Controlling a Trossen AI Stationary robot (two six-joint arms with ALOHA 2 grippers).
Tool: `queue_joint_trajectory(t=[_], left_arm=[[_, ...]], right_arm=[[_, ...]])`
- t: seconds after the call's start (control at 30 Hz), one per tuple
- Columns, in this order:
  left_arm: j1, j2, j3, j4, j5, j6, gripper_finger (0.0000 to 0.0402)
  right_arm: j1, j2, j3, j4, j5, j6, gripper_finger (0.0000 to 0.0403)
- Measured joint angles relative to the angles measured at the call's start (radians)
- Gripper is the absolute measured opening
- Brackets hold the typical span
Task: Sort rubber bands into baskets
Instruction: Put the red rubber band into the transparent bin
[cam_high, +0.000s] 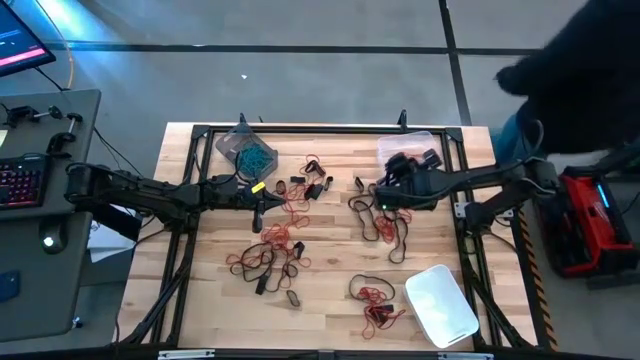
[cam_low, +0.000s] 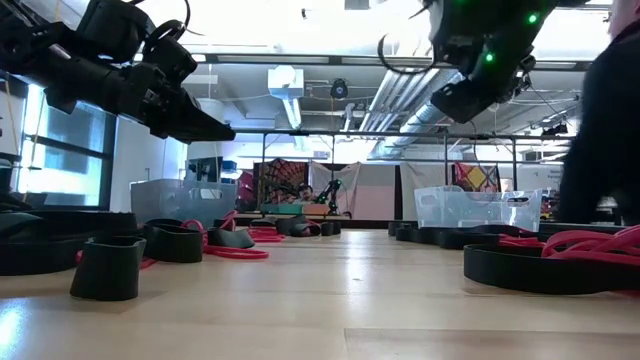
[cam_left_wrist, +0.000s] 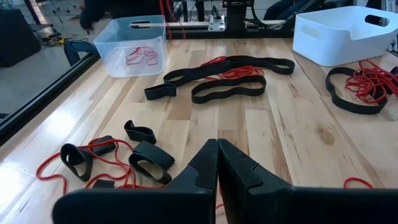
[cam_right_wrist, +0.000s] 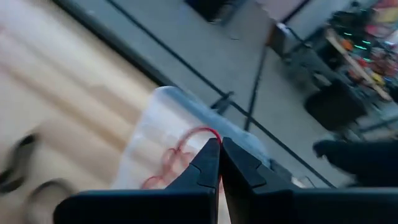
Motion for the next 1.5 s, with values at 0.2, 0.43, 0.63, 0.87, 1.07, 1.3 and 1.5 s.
queue_joint_trajectory(t=[0.2,0.43,0.63,0.87,1.07,1.3,1.5], left_arm=[[0.000,0.000,0.000,0.000,0.000,0.000,0.0000],[0.000,0.000,0.000,0.000,0.000,0.000,0.0000],[0.000,0.000,0.000,-0.001,0.000,0.000,0.0000],[0.000,0.000,0.000,-0.001,0.000,0.001,0.0000],[0.000,0.000,0.000,-0.001,0.000,0.004,0.0000],[0.000,0.000,0.000,-0.001,0.000,0.003,0.0000],[0.000,0.000,0.000,-0.001,0.000,0.001,0.0000]], right_arm=[[-0.099,0.000,-0.002,-0.014,0.081,0.019,0.0000],[-0.207,0.002,-0.002,-0.012,0.122,0.025,0.0000],[-0.270,0.003,-0.003,-0.011,0.099,0.025,0.0000],[-0.316,0.004,-0.067,0.112,0.062,-0.050,0.0000],[-0.366,0.004,-0.183,0.409,-0.054,-0.237,0.0000],[-0.417,0.004,-0.268,0.748,-0.191,-0.451,0.0000],[-0.433,0.004,-0.280,0.835,-0.270,-0.499,0.0000]])
